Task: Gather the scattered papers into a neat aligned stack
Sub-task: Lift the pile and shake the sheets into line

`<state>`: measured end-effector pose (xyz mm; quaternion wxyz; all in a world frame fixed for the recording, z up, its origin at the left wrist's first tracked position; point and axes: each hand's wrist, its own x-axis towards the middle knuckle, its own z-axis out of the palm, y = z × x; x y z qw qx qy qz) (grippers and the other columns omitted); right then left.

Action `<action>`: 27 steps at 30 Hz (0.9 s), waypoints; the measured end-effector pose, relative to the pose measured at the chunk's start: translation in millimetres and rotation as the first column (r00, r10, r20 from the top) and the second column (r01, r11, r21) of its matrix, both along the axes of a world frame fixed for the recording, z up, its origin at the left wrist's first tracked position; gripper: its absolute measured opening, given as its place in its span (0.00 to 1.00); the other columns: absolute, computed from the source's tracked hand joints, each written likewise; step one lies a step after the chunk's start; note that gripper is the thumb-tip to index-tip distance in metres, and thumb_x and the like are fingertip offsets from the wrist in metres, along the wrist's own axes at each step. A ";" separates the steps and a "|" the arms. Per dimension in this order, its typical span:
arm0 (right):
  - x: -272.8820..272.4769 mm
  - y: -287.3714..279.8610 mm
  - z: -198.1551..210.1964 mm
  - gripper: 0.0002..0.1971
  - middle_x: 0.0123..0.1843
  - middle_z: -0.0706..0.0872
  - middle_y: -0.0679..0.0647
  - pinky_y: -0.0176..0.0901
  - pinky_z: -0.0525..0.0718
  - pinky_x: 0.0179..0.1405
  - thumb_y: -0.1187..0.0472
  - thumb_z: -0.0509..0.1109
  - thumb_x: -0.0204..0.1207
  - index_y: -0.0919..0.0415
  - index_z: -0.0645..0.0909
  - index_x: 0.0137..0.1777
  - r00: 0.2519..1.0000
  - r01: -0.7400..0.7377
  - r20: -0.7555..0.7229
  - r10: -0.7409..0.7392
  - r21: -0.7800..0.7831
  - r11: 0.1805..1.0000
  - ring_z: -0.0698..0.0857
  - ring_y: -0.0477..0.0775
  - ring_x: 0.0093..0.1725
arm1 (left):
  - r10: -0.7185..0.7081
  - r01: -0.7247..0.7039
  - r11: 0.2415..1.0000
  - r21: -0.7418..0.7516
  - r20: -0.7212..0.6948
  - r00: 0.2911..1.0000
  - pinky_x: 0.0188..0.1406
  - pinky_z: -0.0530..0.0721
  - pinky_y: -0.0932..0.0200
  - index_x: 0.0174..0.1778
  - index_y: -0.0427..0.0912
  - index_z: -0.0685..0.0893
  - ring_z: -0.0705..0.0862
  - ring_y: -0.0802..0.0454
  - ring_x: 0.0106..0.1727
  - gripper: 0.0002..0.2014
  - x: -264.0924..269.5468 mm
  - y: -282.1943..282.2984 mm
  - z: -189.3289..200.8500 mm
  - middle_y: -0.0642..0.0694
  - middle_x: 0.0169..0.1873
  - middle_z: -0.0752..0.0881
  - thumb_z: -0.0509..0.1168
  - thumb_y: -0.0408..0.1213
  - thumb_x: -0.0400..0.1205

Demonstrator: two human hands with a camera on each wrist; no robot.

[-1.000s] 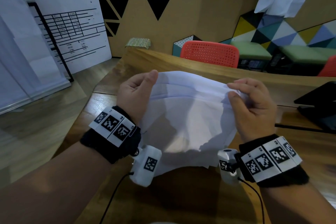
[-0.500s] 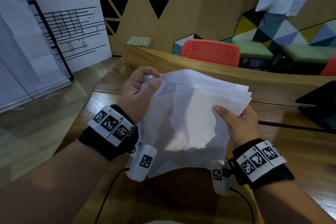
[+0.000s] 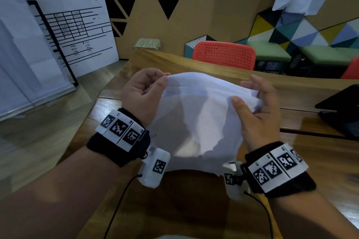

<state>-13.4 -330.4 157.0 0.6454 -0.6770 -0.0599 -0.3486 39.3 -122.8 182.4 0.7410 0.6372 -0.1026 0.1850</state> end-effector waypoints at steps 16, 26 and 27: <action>1.1 -4.4 -4.0 0.12 0.46 0.79 0.36 0.31 0.79 0.50 0.59 0.72 0.68 0.45 0.78 0.49 1.000 0.015 -0.024 -0.016 -0.070 0.997 0.78 0.34 0.47 | -0.007 0.008 1.000 0.025 -0.038 0.999 0.40 0.81 0.71 0.35 0.52 0.82 0.83 0.63 0.36 0.00 4.4 4.9 -7.8 0.49 0.37 0.87 0.67 0.41 0.70; -1.5 -13.9 -24.0 0.38 0.55 0.81 0.43 0.35 0.87 0.43 0.58 0.85 0.52 0.39 0.70 0.60 0.949 -0.199 -0.213 0.231 0.159 0.967 0.86 0.42 0.52 | -0.101 0.106 0.986 0.131 -0.045 0.994 0.37 0.82 0.75 0.51 0.53 0.75 0.85 0.72 0.38 0.34 11.7 18.5 -29.7 0.54 0.44 0.85 0.80 0.54 0.52; -0.5 -12.5 -25.7 0.36 0.56 0.82 0.44 0.33 0.87 0.43 0.66 0.82 0.57 0.39 0.70 0.59 0.951 -0.152 -0.244 0.188 0.159 0.975 0.85 0.43 0.54 | -0.087 0.099 0.979 0.181 -0.069 0.994 0.36 0.81 0.77 0.54 0.52 0.75 0.85 0.73 0.37 0.35 10.8 17.6 -32.9 0.54 0.44 0.84 0.81 0.49 0.52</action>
